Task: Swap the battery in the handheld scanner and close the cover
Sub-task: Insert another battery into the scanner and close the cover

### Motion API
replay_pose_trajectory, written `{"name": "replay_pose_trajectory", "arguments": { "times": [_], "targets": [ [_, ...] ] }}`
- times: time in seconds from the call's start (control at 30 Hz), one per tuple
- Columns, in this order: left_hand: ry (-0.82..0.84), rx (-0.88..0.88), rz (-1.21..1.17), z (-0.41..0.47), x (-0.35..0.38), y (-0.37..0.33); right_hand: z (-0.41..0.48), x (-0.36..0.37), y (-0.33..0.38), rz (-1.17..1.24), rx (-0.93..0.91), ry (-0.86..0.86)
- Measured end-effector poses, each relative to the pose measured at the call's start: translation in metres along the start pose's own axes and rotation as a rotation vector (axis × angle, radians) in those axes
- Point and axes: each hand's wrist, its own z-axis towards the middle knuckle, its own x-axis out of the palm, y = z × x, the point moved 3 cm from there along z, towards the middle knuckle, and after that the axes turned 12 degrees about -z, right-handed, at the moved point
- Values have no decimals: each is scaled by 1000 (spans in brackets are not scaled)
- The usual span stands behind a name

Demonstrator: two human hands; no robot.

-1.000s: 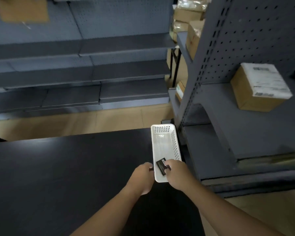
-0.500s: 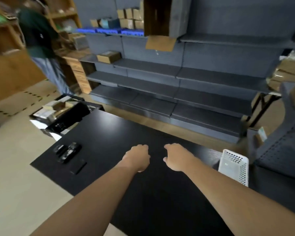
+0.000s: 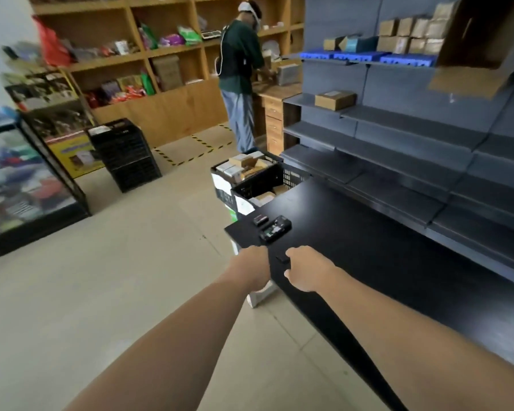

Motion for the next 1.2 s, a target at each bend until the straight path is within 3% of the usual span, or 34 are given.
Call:
{"name": "replay_pose_trajectory", "arguments": {
  "times": [0.13, 0.33, 0.8, 1.03, 1.2],
  "targets": [
    [41, -85, 85, -16, -1, 76, 28, 27, 75, -80, -91, 58],
    [82, -159, 36, 10, 3, 147, 82, 58, 113, -104, -91, 158],
    [213, -56, 134, 264, -34, 206, 329, 25, 74, 56, 69, 171],
    [407, 55, 181, 364, -29, 214, 387, 42, 53, 180, 233, 295],
    [521, 216, 225, 437, -19, 215, 421, 50, 48, 283, 421, 274]
  ]
}}
